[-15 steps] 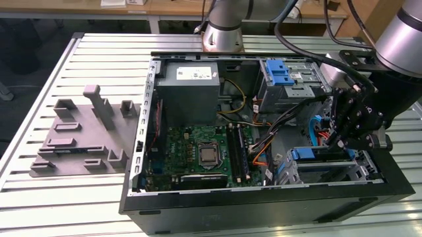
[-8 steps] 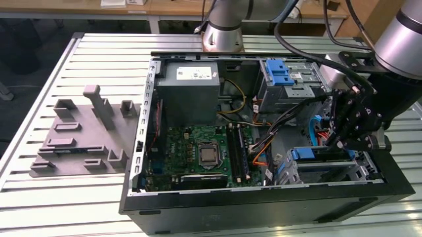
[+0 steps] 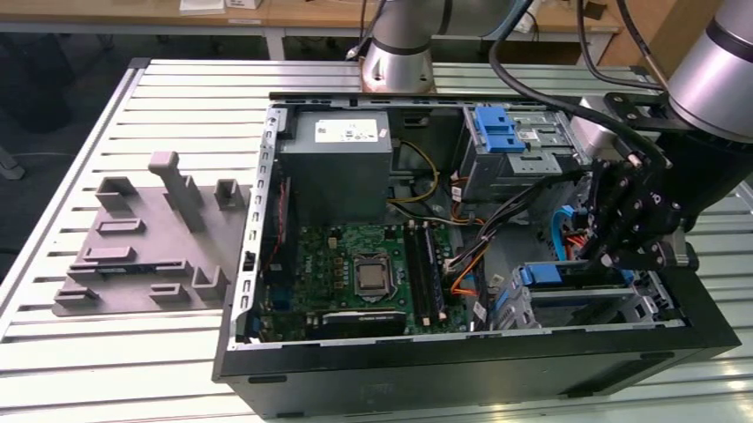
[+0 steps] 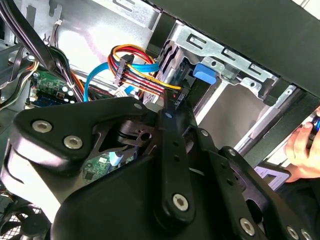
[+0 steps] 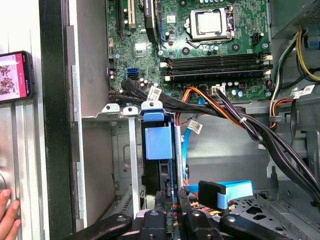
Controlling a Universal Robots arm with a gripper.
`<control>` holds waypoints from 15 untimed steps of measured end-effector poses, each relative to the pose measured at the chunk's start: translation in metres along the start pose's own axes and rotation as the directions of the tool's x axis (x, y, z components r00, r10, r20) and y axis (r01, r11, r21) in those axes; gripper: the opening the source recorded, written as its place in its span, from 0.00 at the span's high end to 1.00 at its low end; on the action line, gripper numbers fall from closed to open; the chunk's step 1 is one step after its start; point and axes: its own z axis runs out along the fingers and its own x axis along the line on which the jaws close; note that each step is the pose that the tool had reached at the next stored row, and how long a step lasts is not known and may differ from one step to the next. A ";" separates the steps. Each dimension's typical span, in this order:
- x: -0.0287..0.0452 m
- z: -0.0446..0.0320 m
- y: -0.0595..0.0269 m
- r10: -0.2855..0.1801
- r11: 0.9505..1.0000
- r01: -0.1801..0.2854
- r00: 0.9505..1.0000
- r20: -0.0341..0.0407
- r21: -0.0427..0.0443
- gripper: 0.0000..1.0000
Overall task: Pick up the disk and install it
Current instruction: 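Insert the first disk wire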
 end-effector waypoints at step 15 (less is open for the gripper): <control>0.0006 -0.0115 0.0002 0.000 1.000 0.000 1.000 0.000 0.000 0.89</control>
